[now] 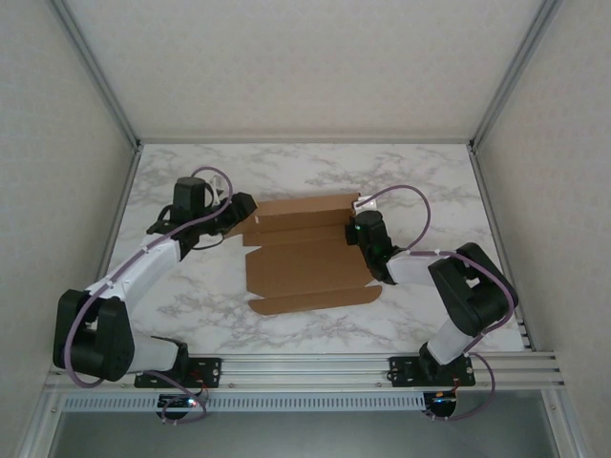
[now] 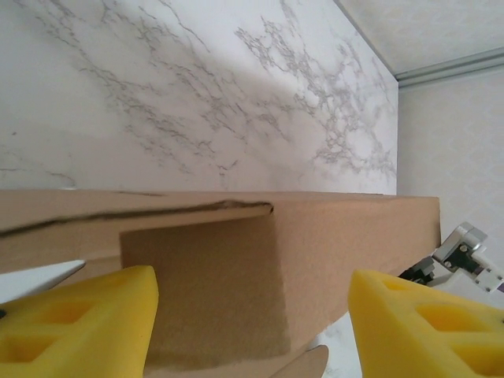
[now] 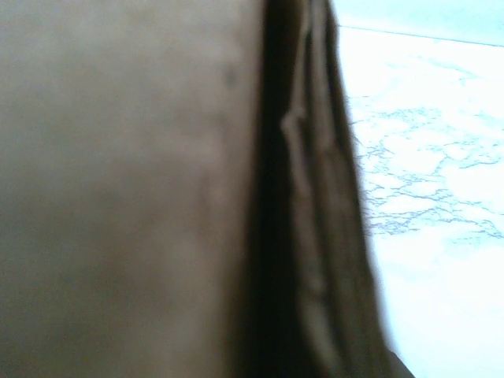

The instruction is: Fold the paper box

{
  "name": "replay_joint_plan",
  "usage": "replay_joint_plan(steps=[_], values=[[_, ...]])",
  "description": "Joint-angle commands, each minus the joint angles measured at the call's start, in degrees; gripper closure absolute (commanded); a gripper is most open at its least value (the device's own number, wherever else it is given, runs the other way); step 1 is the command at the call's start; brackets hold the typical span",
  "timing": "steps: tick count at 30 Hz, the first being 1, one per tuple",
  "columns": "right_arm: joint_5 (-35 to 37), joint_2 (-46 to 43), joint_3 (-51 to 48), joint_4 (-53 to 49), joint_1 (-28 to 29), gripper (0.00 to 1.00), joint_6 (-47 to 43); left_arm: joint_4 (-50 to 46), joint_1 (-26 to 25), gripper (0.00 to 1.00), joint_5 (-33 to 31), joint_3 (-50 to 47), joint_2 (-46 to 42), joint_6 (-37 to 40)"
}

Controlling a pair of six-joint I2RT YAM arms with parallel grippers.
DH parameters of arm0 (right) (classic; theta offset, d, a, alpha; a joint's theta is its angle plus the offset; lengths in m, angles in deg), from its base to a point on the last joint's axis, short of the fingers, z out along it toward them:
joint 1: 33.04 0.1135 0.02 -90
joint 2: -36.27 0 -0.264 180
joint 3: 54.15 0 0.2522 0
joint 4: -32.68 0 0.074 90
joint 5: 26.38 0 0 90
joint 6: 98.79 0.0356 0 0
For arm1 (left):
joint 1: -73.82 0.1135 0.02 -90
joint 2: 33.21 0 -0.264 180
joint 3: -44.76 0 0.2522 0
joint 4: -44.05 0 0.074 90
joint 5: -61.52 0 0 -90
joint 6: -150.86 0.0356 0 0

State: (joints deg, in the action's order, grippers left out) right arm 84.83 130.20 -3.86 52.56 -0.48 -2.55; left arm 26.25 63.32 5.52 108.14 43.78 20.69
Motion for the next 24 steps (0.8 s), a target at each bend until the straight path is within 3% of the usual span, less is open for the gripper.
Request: replay_joint_plan(steps=[1,8,24], values=[[-2.4,1.9,0.5,-3.3,0.1,1.0,0.0,5.4,-1.5,0.37,2.3,-0.9,1.7,-1.4],[-2.1,1.4,1.2,-4.9,0.1,1.0,0.6,14.6,-2.5,0.43,5.2,-4.7,3.2,-6.7],[-2.1,0.0,1.4,-7.1,0.1,1.0,2.0,28.7,-2.5,0.83,5.2,-9.8,4.6,-16.2]])
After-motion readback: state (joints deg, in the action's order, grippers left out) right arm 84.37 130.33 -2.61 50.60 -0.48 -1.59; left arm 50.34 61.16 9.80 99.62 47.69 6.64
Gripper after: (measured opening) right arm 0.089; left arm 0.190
